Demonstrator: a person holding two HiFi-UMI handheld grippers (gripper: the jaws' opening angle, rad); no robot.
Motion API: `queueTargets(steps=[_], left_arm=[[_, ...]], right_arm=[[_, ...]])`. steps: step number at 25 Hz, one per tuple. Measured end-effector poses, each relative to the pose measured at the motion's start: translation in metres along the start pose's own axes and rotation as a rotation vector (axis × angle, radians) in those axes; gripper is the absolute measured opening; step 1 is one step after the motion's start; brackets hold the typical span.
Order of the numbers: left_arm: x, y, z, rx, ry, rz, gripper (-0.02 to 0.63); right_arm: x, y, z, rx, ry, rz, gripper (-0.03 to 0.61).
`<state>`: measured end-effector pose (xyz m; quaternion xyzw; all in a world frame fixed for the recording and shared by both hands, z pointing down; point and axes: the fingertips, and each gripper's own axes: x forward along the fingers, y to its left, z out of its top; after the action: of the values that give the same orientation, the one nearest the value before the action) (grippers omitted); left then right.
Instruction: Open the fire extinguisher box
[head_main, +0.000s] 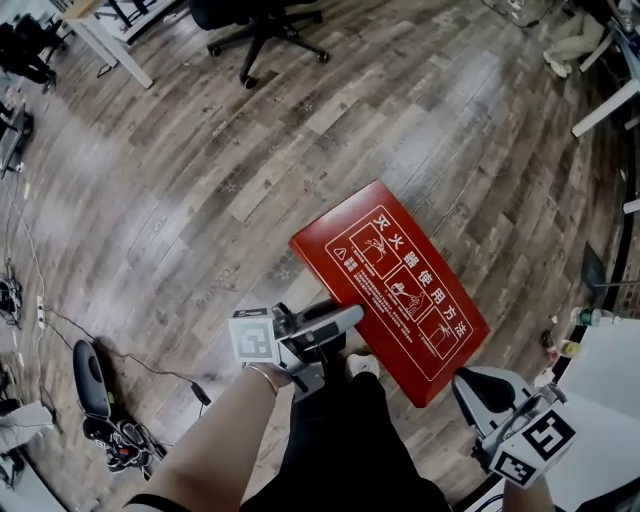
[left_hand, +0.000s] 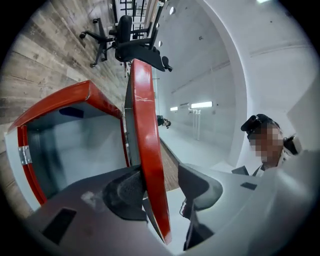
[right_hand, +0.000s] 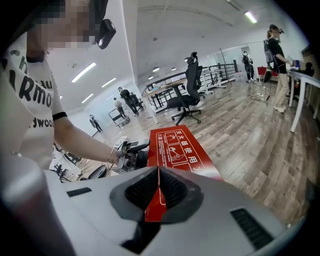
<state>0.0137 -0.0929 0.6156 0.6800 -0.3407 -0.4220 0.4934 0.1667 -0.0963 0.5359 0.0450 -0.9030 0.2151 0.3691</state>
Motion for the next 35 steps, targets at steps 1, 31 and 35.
queueTargets(steps=[1,31,35], left_arm=[[0.002,-0.004,0.001,-0.002,0.005,-0.006,0.178],[0.138,-0.056,0.042,-0.152,0.28,0.319,0.1],[0.15,-0.057,0.047,-0.153,0.258,0.342,0.106]], right_arm=[[-0.002,0.001,0.004,0.002,-0.009,-0.003,0.011],[-0.103,-0.004,0.105,0.193,-0.278,-0.403,0.011],[-0.11,-0.014,0.11,0.195,-0.271,-0.462,0.011]])
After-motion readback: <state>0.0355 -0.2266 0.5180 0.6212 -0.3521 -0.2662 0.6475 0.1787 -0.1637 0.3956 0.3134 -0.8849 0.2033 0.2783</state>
